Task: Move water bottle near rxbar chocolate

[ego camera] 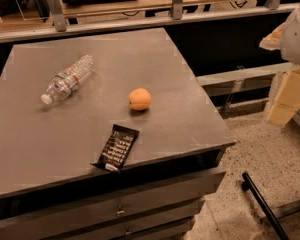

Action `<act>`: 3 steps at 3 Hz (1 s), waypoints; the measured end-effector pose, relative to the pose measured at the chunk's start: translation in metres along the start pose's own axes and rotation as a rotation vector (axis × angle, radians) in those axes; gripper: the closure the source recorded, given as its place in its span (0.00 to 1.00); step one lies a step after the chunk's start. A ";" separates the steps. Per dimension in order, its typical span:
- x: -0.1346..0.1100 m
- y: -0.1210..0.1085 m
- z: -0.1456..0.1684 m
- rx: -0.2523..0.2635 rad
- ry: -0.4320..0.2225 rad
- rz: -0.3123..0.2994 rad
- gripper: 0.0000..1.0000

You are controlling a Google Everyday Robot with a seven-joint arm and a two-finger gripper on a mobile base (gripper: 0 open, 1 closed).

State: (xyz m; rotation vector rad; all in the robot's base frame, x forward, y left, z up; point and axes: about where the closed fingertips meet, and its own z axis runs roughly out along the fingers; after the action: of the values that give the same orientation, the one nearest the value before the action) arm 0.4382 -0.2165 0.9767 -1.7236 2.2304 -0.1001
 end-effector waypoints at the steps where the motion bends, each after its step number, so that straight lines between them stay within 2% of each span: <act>1: 0.000 0.000 0.000 0.000 0.000 0.000 0.00; 2: -0.026 -0.010 0.008 -0.002 -0.024 -0.063 0.00; 3: -0.089 -0.033 0.017 0.022 -0.067 -0.220 0.00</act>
Offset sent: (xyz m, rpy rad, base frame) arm 0.0442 0.0607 -0.0036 0.0096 -0.0135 0.1780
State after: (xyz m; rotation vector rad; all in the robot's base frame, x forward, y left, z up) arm 0.4933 -0.1378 0.9873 -1.9257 1.9797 -0.1139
